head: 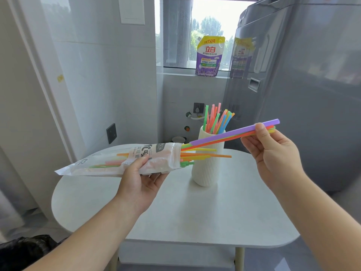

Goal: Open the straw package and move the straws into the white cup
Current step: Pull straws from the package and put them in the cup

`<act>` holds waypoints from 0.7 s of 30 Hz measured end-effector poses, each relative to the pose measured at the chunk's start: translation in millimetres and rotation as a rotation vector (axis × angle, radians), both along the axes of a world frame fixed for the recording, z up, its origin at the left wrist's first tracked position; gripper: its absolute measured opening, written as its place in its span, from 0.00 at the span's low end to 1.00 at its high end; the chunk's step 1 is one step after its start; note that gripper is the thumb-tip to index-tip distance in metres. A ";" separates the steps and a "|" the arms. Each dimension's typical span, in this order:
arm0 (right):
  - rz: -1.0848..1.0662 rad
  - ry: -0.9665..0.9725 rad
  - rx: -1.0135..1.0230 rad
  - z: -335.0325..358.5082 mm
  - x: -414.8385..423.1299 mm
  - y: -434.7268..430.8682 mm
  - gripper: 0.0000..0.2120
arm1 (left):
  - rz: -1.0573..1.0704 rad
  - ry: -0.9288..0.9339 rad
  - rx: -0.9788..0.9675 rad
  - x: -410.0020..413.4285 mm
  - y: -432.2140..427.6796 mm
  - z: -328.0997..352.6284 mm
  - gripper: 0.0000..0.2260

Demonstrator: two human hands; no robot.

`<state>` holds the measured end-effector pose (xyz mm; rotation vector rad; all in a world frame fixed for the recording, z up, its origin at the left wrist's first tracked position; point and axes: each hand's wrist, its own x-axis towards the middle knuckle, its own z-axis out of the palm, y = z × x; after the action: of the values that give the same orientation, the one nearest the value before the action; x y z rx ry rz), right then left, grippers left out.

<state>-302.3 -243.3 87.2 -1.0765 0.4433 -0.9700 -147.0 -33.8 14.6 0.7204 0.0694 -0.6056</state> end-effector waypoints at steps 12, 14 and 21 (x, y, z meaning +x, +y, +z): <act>0.141 -0.023 0.031 -2.5 -1.1 -5.2 0.07 | 0.001 0.005 -0.024 -2.4 -0.7 1.9 0.17; 0.122 -0.035 0.037 0.1 -2.0 -7.9 0.07 | -0.002 0.007 -0.024 -3.2 -1.5 2.9 0.15; 0.088 -0.035 0.019 6.1 -5.8 -10.3 0.05 | 0.015 0.018 -0.033 -1.5 -0.6 2.9 0.18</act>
<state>-308.1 -253.6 93.3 -1.0520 0.3730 -0.9041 -148.6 -34.4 17.5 0.6822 0.0809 -0.5979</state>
